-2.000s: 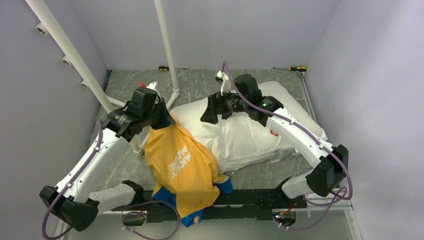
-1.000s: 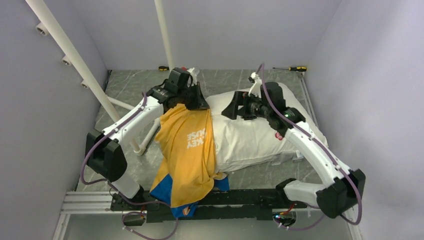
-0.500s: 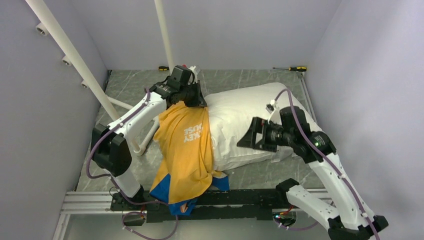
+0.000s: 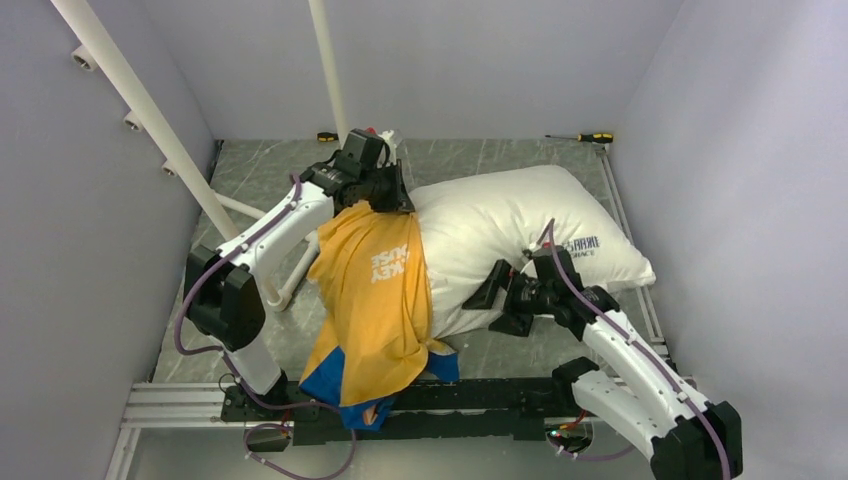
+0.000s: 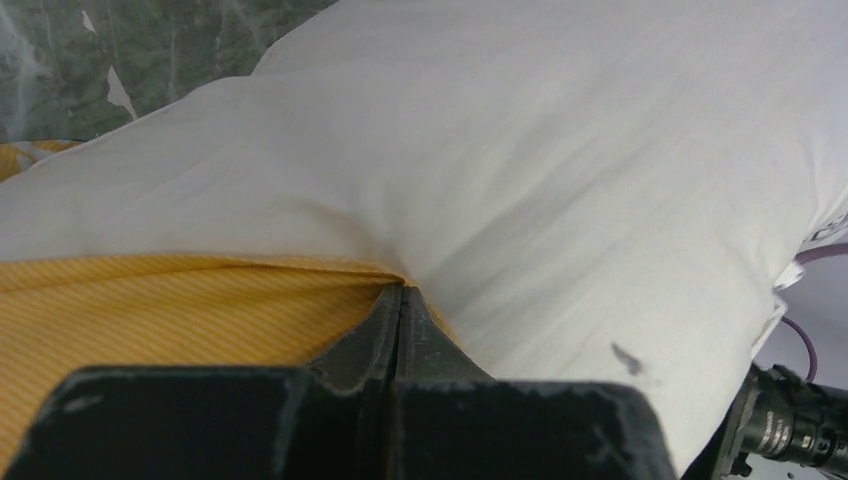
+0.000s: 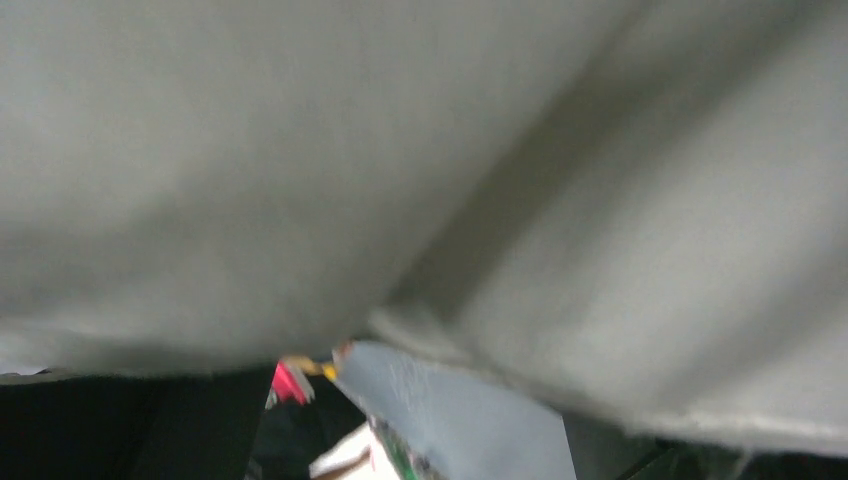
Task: Put the pillow into the pillowcase
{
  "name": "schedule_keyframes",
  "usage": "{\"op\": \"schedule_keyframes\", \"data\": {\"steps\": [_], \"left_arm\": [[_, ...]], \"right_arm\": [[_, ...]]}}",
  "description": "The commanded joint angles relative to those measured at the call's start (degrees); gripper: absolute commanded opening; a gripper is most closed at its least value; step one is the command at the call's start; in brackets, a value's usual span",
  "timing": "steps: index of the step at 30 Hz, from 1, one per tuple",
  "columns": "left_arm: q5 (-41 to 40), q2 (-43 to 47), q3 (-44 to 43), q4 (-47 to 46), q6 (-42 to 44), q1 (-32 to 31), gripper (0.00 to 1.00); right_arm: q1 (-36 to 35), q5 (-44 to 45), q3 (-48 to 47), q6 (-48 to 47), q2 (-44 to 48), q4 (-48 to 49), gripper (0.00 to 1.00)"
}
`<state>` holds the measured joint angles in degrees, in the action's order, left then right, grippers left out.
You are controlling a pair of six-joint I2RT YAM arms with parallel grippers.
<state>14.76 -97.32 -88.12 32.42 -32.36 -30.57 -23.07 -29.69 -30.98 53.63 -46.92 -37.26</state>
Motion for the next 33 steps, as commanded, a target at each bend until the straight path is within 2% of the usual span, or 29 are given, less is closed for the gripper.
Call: {"op": "schedule_keyframes", "data": {"steps": [1,4,5,6,7,8,9,11,14,18,25,27,29,31,33], "left_arm": [[0.03,1.04,0.81,-0.53,1.45,0.29,0.00],[0.83,1.86,1.71,-0.77,1.51,0.24,0.00],[1.40,2.09,2.10,-1.19,1.49,0.24,0.00],[1.93,2.27,2.46,-1.80,1.46,0.24,0.00],[2.32,2.30,2.80,-2.60,1.31,0.26,0.00],[3.02,2.31,3.12,-3.27,1.02,0.25,0.00],[3.83,2.12,3.34,-4.22,0.62,0.24,0.00],[6.26,1.61,3.18,-5.63,-0.22,0.20,0.00],[9.48,0.55,2.81,-10.38,-1.87,-0.20,0.00],[12.29,-2.86,-0.82,-13.68,-3.61,-1.31,0.00],[15.83,-5.86,-5.19,-21.14,-8.64,-2.39,0.00],[16.17,-5.93,-5.03,-22.29,-10.04,-2.34,0.00],[15.46,-6.47,-5.83,-19.00,-8.87,-2.39,0.03],[12.29,-7.23,-7.48,-10.94,-5.69,-2.39,0.11],[5.50,-7.25,-10.13,-1.45,-0.86,-2.31,0.26]], "right_arm": [[4.99,13.05,-0.56,4.28,-1.86,22.84,1.00],[8.38,16.91,-0.07,5.21,-3.52,34.01,0.95],[9.41,16.31,0.15,5.07,-4.94,39.09,0.85],[10.11,14.97,0.07,4.89,-7.02,43.23,0.68],[10.74,13.83,-0.58,4.65,-9.08,45.91,0.41],[10.98,12.62,-1.54,4.15,-11.11,48.37,0.10],[11.02,11.87,-3.54,3.40,-12.67,49.73,0.00],[11.03,11.36,-8.42,-0.01,-14.16,49.12,0.00],[11.03,11.32,-20.83,-9.03,-15.35,41.45,0.00],[10.91,4.90,-36.89,-17.28,-18.97,33.26,0.00],[9.28,-7.68,-56.10,-20.58,-25.96,25.83,0.00],[7.69,-7.72,-59.80,-21.17,-27.98,22.89,0.00],[6.13,-7.17,-62.36,-22.46,-30.44,18.91,0.00],[5.25,-5.19,-61.63,-23.26,-31.94,16.94,0.00],[5.08,-4.10,-59.59,-23.58,-33.14,16.04,0.00]]}}
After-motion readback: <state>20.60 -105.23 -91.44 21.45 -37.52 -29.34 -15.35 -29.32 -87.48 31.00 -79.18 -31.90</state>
